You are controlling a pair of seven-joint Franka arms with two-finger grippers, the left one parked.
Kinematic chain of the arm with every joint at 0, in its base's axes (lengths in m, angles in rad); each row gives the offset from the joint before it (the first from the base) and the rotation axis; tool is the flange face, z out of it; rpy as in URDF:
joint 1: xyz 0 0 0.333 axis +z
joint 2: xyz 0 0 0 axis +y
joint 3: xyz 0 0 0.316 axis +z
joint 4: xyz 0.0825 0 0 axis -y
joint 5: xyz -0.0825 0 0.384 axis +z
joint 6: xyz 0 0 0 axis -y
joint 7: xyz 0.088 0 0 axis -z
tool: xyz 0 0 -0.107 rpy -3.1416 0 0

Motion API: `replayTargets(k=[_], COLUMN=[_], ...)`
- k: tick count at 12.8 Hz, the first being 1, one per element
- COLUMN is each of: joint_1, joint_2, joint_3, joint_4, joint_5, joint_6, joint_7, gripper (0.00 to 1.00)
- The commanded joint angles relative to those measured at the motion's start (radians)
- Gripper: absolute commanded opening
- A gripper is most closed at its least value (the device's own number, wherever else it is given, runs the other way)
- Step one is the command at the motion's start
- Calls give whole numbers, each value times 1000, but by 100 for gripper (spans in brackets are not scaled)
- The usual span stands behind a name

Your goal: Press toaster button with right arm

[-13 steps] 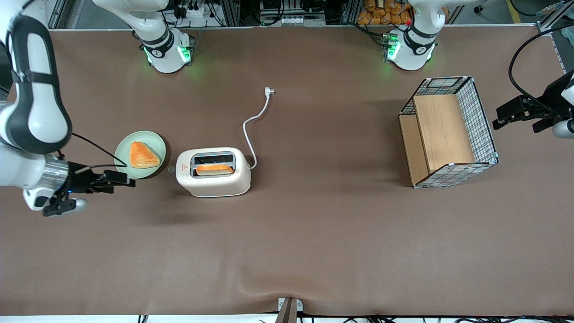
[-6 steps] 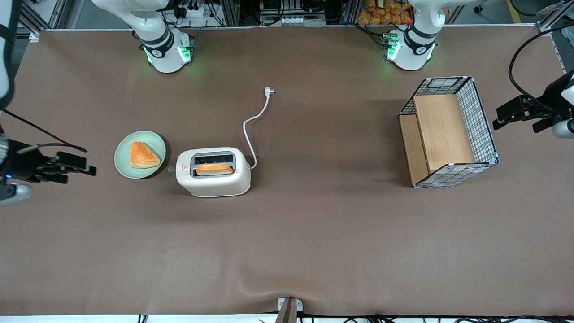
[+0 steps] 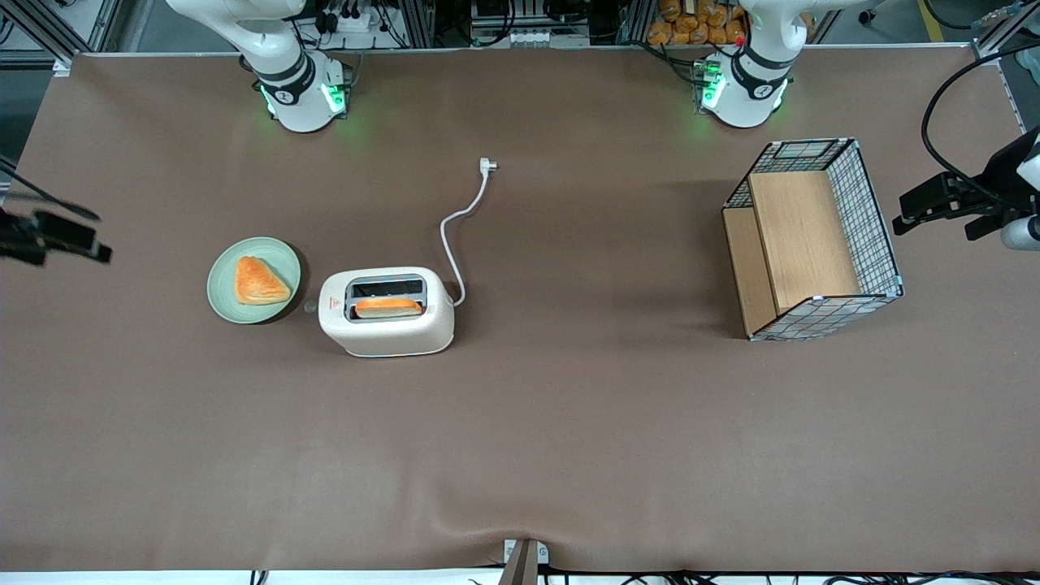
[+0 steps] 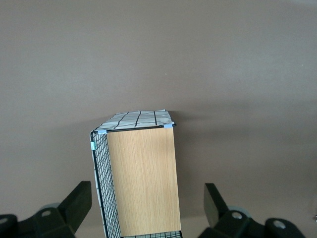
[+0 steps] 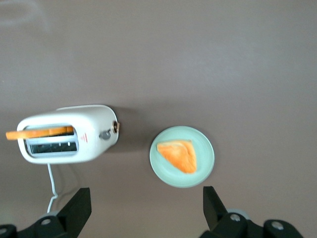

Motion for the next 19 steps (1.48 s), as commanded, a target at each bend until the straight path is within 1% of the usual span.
replayTargets(k=[1,3,4,7,9,15,19], joint_1=[-7,-7,-7,-6,-7,-7,-4], joint_2=[-139,-196,-199,-192,-198,-187,-178], joint_3=[11,12,17,32,52,54,55], joint_4=[-148,-209,-209,-196,-197,-186,-176], joint_5=[-33,-45,-73,-120,-124,-113,-119], joint_6=[8,8,5,8,-2,2,5], joint_7=[24,48,50,44,52,39,38], gripper=[100,100,100,100,100,100,100])
